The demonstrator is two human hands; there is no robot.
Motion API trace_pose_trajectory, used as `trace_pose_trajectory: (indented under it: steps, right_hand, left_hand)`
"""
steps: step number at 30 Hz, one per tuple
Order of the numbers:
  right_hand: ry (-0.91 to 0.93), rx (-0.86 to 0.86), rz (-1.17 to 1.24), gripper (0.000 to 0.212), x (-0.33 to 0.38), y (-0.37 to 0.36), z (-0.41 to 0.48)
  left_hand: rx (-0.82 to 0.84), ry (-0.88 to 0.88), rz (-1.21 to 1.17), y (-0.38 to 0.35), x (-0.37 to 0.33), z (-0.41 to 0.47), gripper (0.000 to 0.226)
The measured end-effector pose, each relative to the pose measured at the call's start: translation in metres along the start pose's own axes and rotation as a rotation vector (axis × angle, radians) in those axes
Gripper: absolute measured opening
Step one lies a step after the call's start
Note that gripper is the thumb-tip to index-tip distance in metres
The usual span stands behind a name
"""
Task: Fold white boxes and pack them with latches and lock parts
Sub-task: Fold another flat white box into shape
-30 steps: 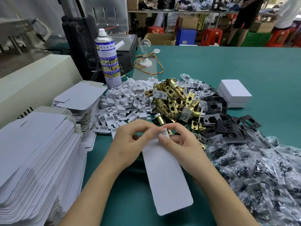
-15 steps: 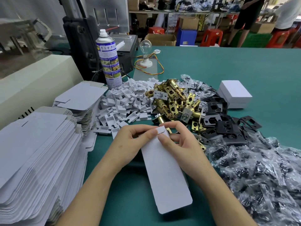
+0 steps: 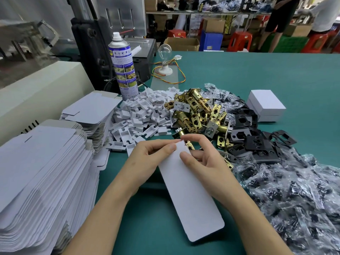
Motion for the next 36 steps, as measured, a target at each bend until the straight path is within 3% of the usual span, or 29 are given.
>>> trace_pose_trajectory:
  steps: [14,23,25,27,36]
  right_hand:
    - [-0.025,-0.034,-0.071,0.032,-0.003,0.004,0.0]
    - [-0.061,-0.087,-0.06,0.016,0.0,0.006,-0.002]
    - [-0.073,-0.133,-0.02,0.004,0.001,0.01,-0.003]
    - [-0.089,-0.166,0.013,0.006,0.001,0.014,-0.004]
    - [-0.11,-0.215,-0.007,0.007,0.002,0.012,-0.005]
  left_hand:
    - [0.037,-0.088,0.281,0.002,-0.002,-0.001,0.027]
    - [0.007,-0.105,0.362,0.002,0.0,-0.001,0.023]
    - [-0.073,-0.116,0.346,0.005,0.0,0.0,0.022]
    - [-0.112,-0.109,0.304,0.005,0.0,0.001,0.019]
    - [-0.105,-0.111,0.267,0.0,0.002,0.001,0.014]
Point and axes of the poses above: each hand's wrist, its own z-axis towards the middle knuckle, its own y-axis out of the back of the hand, x = y × z, the point moved 5 cm from there along z, towards the middle knuckle
